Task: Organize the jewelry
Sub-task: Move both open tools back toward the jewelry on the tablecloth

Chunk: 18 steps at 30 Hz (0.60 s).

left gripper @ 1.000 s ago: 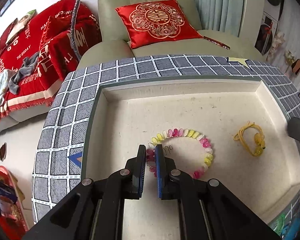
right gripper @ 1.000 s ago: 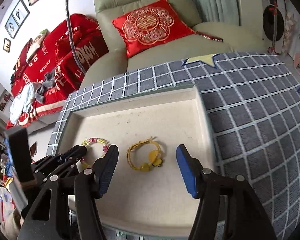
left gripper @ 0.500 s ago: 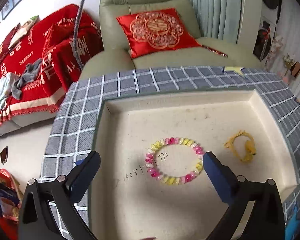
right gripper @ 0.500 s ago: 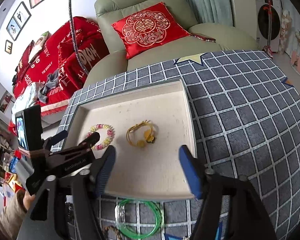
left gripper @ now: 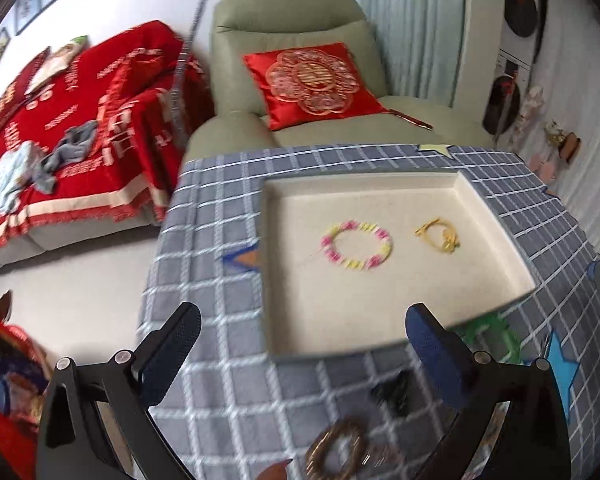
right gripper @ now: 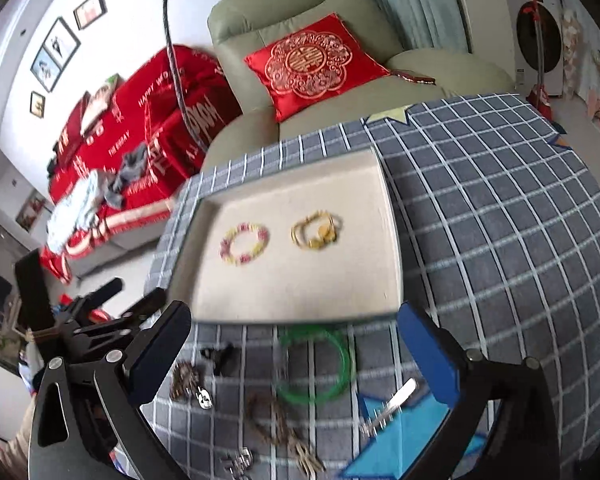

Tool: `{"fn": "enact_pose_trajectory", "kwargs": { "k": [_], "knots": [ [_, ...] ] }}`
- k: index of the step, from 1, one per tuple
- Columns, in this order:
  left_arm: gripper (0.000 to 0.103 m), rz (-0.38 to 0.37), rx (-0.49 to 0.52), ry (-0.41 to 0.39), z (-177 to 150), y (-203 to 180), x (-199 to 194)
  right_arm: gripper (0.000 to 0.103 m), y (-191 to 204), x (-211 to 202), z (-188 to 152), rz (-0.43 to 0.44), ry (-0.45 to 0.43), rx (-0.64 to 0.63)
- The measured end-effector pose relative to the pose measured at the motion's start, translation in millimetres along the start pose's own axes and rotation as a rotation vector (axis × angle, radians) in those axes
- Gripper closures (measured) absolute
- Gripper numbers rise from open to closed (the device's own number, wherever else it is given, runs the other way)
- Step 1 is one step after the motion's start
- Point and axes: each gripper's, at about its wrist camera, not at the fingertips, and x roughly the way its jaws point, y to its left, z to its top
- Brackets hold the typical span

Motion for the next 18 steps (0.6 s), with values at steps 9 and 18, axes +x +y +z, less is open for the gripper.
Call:
{"fn": "enact_pose_trajectory", "kwargs": {
  "k": [9,18],
  "knots": [
    [0.000,0.026,0.033,0.060,-60,15,-11,0.000,-11,-2,-39,-0.050,0.052,-0.004],
    [0.000,0.018,0.011,0.095,-78,26,-1,0.000,-34,11,-55,-0.155,0.101,0.017]
  ]
}}
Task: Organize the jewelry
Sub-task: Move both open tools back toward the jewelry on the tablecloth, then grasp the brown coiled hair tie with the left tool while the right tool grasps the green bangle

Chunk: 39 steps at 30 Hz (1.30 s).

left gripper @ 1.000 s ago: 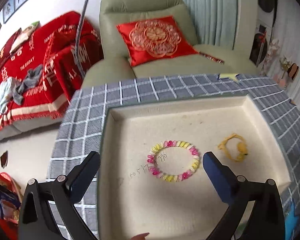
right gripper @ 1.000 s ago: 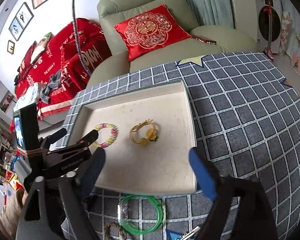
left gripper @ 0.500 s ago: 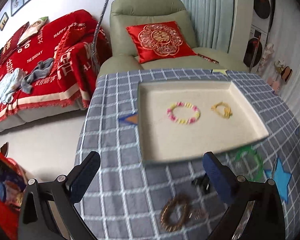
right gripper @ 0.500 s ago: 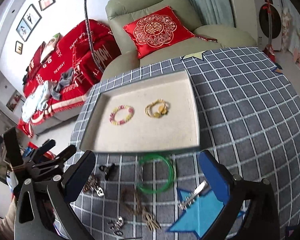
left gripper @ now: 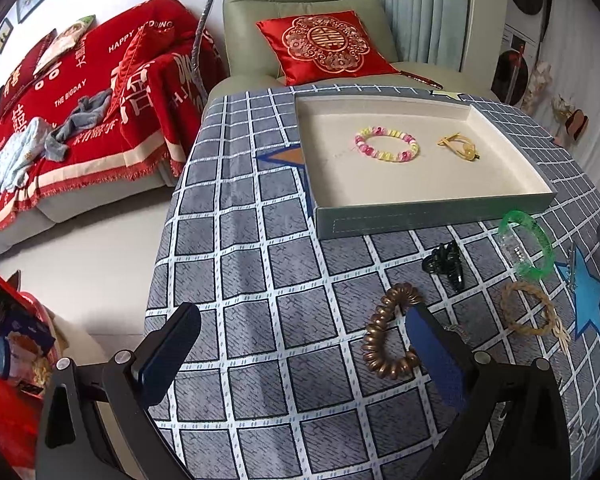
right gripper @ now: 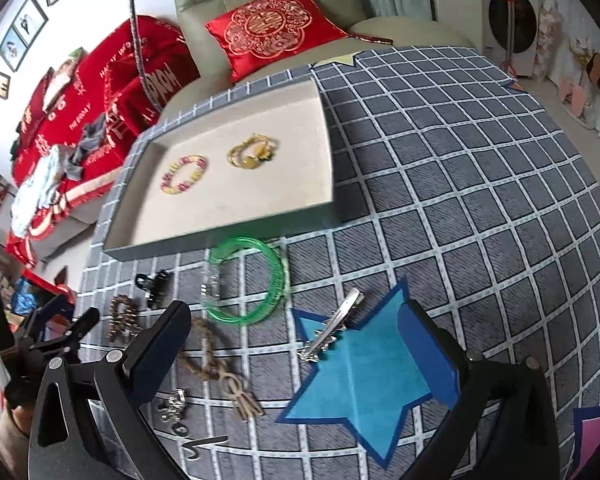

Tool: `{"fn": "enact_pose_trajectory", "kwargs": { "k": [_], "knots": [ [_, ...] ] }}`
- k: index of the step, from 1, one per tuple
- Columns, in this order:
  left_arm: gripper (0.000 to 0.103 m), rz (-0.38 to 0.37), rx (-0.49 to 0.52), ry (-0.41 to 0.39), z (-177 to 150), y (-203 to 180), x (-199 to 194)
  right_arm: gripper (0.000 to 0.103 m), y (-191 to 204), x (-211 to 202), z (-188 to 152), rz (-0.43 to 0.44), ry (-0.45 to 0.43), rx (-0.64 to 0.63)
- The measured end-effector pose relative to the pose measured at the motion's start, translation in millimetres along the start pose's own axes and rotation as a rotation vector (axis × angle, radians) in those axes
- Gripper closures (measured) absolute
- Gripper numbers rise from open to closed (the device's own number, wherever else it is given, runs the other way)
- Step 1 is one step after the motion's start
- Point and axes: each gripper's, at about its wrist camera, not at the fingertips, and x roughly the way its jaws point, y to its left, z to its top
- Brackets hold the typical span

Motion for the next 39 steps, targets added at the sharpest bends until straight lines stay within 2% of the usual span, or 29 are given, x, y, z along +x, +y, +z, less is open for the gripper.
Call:
{"fn": "enact_pose_trajectory", "kwargs": {
  "k": [8,14,16,24,27,30,32,34,35,36,37,39],
  "knots": [
    [0.000,-0.008,0.000,0.012,-4,-3,12,0.001,18,24,2,-0.068,0.027,-0.088],
    [0.000,-0.015,0.005,0.031,-5,-7,20,0.014,32,49,8,-0.097,0.065,-0.136],
    [0.000,-0.015,0.013,0.035,-4,-9,22,0.023,36,56,9,-0.110,0.074,-0.152],
    [0.003,-0.011,0.042,0.049,-5,-19,30,0.029,46,72,8,-0.176,0.088,-0.217],
    [0.012,-0.028,0.053,0.043,-5,-23,28,0.032,53,75,5,-0.208,0.082,-0.260],
    [0.029,-0.058,0.075,0.040,-5,-29,26,0.040,58,75,5,-0.200,0.083,-0.277],
    [0.048,-0.079,0.093,0.039,-5,-33,24,0.048,60,74,5,-0.191,0.083,-0.286],
    [0.067,-0.102,0.113,0.037,-6,-37,22,0.063,62,73,4,-0.186,0.078,-0.293],
    [0.074,-0.107,0.120,0.036,-6,-39,22,0.066,63,72,4,-0.187,0.077,-0.296],
    [0.077,-0.111,0.127,0.036,-7,-41,21,0.073,64,72,4,-0.184,0.078,-0.298],
    [0.077,-0.111,0.130,0.034,-7,-42,20,0.086,65,72,3,-0.182,0.078,-0.301],
    [0.077,-0.116,0.121,0.035,-7,-41,19,0.093,66,71,2,-0.191,0.076,-0.303]
  ]
}}
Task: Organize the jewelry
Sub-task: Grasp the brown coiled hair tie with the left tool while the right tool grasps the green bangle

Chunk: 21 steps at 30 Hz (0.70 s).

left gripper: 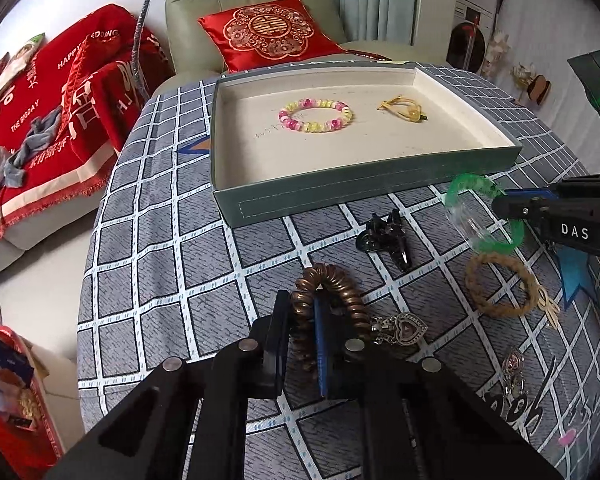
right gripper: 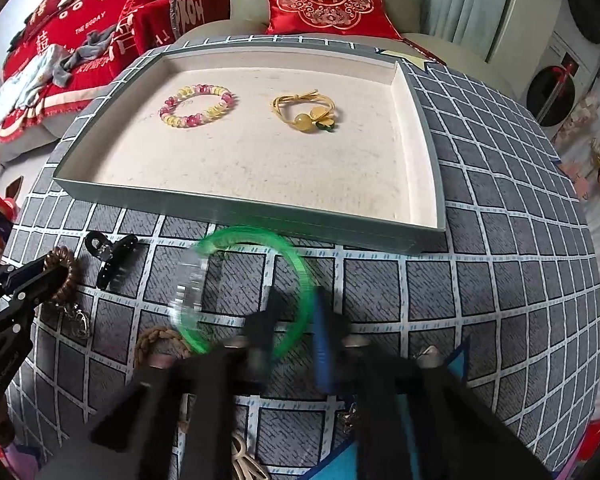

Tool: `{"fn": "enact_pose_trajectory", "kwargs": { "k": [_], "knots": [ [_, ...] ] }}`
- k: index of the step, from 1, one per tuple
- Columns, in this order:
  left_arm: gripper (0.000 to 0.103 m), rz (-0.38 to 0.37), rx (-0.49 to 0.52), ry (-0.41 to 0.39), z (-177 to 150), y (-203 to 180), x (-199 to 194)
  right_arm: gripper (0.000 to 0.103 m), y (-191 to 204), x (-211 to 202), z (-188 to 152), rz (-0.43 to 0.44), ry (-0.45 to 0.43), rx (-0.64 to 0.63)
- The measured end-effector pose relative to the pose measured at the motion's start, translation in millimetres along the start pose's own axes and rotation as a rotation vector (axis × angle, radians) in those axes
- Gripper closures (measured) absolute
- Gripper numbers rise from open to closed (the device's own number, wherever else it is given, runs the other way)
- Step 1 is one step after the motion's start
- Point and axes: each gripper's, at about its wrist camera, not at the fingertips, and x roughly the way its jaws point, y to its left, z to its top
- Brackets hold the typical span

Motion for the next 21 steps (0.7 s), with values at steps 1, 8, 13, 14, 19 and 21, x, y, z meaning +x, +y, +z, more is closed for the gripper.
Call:
{"fn": "enact_pose_trajectory", "kwargs": {
  "k": [1,8,13,14,19,21],
  "knots": [
    [0.077,-0.007,-0.011,0.001,0,2,-1,0.094,0,0,0,-0.005,0.000,0.003],
    [0.077,-0.031,-0.058,-0.043,0,13,-20,0.095,-11,-16,-4,0.032,-0.031,0.059],
    [0.077,-0.054,-0.086,-0.083,10,21,-37,0.095,-18,-36,0,0.075,-0.067,0.088],
    [0.077,-0.058,-0.087,-0.091,14,21,-40,0.095,-18,-39,2,0.081,-0.074,0.091],
    [0.077,-0.076,-0.093,-0.125,43,22,-45,0.095,-23,-49,25,0.110,-0.101,0.109],
    [0.077,-0.084,-0.087,-0.127,56,20,-41,0.095,-22,-47,36,0.112,-0.105,0.112]
  ]
}}
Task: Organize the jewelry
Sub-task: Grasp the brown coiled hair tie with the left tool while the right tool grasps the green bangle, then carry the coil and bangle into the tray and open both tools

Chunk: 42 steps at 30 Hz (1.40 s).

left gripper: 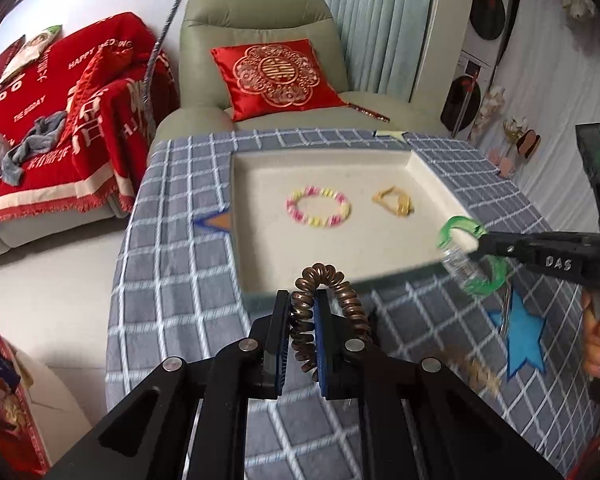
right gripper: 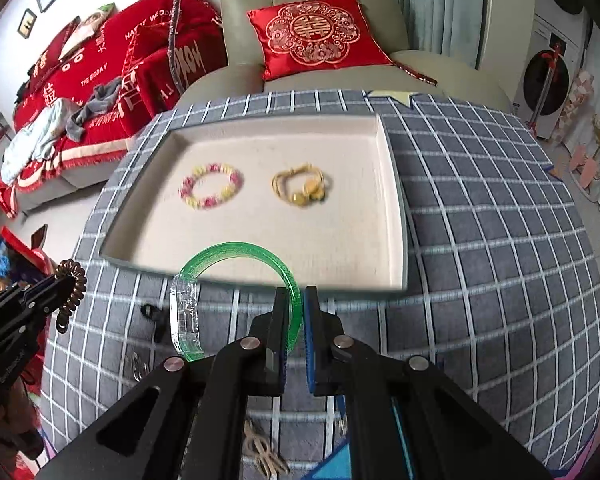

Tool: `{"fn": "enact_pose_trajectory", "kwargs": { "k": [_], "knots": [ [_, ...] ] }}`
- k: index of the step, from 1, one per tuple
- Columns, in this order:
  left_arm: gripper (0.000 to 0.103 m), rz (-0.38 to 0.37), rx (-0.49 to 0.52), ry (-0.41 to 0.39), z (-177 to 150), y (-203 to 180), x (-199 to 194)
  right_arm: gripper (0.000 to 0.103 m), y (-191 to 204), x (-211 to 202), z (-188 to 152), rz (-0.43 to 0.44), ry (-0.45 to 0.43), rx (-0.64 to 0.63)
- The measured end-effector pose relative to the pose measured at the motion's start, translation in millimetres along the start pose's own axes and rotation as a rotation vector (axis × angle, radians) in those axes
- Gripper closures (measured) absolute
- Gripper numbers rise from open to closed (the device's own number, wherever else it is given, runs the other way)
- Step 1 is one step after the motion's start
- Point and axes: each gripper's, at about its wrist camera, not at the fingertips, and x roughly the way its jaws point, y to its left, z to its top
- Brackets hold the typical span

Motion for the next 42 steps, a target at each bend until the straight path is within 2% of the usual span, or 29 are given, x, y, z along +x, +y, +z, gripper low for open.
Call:
{"fn": "enact_pose_trajectory", "kwargs": {
  "k": [10,17,22,26,30,36,42],
  "knots": [
    [0.077,0.012,0.052,0.060,51,-8,56,0.095,3,39,48,-0.004,0.027,0.000],
    [0.077,-0.024,0.123,0.207,51,-17,97,0.095,-5,75,52,-0.007,0.120,0.004],
    [0.077,-0.029,0.134,0.282,48,-22,121,0.095,-12,92,51,-0.030,0.163,-0.003],
    [0.077,-0.018,0.131,0.269,55,-24,128,0.095,-21,98,57,-0.033,0.149,0.023],
    [0.077,0.031,0.125,0.236,62,-24,136,0.095,-26,103,67,-0.041,0.129,0.048],
    [0.077,0.089,0.055,0.160,68,-13,144,0.095,-27,110,81,-0.066,0.094,0.052],
    [0.077,0.127,0.076,0.106,64,-17,144,0.095,-21,110,74,-0.076,0.070,0.019]
  ]
}}
